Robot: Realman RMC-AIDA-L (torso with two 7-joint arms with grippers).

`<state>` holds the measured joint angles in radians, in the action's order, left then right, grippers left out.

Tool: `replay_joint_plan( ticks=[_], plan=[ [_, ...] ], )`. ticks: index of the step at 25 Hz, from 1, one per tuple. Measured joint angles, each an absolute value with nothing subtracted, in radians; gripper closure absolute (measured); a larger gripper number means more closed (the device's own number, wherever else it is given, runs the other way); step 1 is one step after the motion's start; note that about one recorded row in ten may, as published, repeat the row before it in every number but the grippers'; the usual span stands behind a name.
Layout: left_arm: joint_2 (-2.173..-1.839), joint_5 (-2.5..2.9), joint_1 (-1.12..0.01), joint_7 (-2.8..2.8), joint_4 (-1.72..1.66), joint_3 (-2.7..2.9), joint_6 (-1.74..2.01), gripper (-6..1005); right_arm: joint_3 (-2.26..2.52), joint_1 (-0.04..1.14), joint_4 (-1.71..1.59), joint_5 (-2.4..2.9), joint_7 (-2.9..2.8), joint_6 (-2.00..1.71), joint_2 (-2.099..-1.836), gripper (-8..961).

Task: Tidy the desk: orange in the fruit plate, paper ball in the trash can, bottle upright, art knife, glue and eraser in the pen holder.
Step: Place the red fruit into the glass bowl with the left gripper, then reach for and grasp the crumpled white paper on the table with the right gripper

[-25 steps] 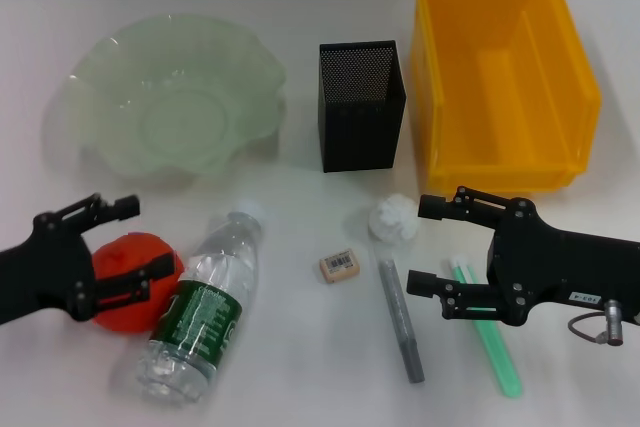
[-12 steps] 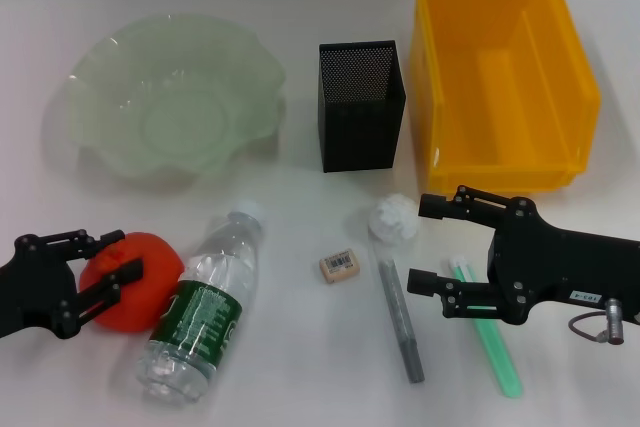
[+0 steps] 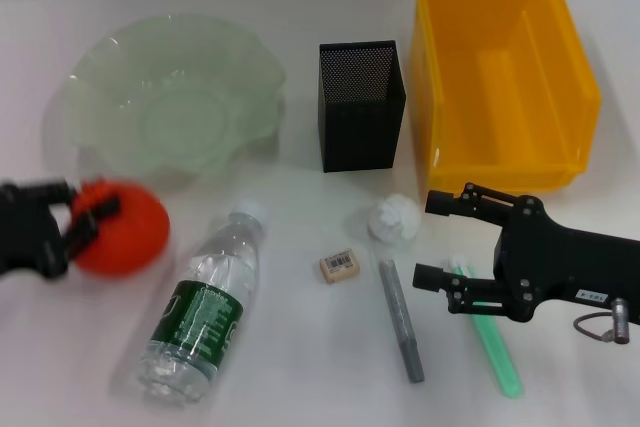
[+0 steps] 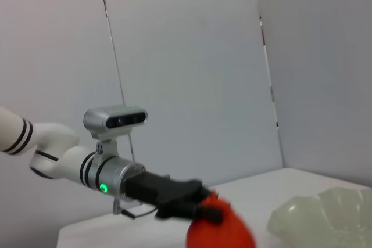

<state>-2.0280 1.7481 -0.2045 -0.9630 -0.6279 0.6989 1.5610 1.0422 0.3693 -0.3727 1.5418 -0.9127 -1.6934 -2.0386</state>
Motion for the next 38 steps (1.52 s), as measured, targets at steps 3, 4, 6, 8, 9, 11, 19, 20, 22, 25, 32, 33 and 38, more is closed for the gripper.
replay_joint_plan(
  ticks=[3, 4, 6, 8, 9, 11, 19, 20, 22, 25, 32, 33, 38],
  plan=[
    [-2.049, 1.706, -0.242, -0.976, -0.655, 0.644, 1.560, 789, 1.017, 0.363, -0.373, 1.540, -0.913, -1.706, -2.039, 130],
    [-2.054, 1.697, -0.263, -0.983, -0.659, 0.632, 1.557, 798, 1.003, 0.359, -0.373, 1.540, -0.915, -1.716, -2.039, 130],
    [-2.057, 1.690, -0.309, -1.002, -0.656, 0.621, 1.533, 815, 0.995, 0.357, -0.373, 1.540, -0.919, -1.721, -2.038, 130],
    [-2.060, 1.688, -0.359, -1.027, -0.650, 0.617, 1.483, 844, 0.981, 0.351, -0.381, 1.540, -0.945, -1.727, -2.037, 129],
    [-2.064, 1.686, -0.406, -1.045, -0.637, 0.617, 1.414, 864, 0.975, 0.345, -0.410, 1.541, -0.986, -1.728, -2.034, 129],
    [-2.065, 1.686, -0.439, -1.051, -0.620, 0.620, 1.356, 874, 0.975, 0.340, -0.436, 1.544, -1.017, -1.728, -2.034, 129],
    [-2.071, 1.686, -0.549, -1.061, -0.514, 0.676, 1.104, 841, 0.973, 0.327, -0.638, 1.589, -1.226, -1.702, -2.037, 130],
    [-2.071, 1.686, -0.549, -1.061, -0.514, 0.676, 1.104, 822, 0.973, 0.327, -0.638, 1.589, -1.226, -1.702, -2.037, 130],
    [-2.072, 1.684, -0.550, -1.063, -0.514, 0.683, 1.097, 783, 0.965, 0.348, -0.695, 1.630, -1.316, -1.693, -2.034, 130],
    [-2.072, 1.681, -0.534, -1.063, -0.538, 0.682, 1.137, 726, 0.932, 0.383, -0.800, 1.699, -1.457, -1.699, -2.032, 130],
    [-2.066, 1.655, -0.423, -1.063, -0.626, 0.672, 1.385, 426, 0.909, 0.523, -1.157, 1.976, -1.901, -1.761, -2.029, 130],
    [-2.065, 1.655, -0.401, -1.061, -0.632, 0.674, 1.449, 377, 0.910, 0.543, -1.193, 2.021, -1.947, -1.776, -2.029, 130],
    [-2.065, 1.658, -0.346, -1.053, -0.636, 0.676, 1.586, 206, 0.928, 0.672, -1.404, 2.335, -2.263, -1.867, -2.050, 129]
  ],
)
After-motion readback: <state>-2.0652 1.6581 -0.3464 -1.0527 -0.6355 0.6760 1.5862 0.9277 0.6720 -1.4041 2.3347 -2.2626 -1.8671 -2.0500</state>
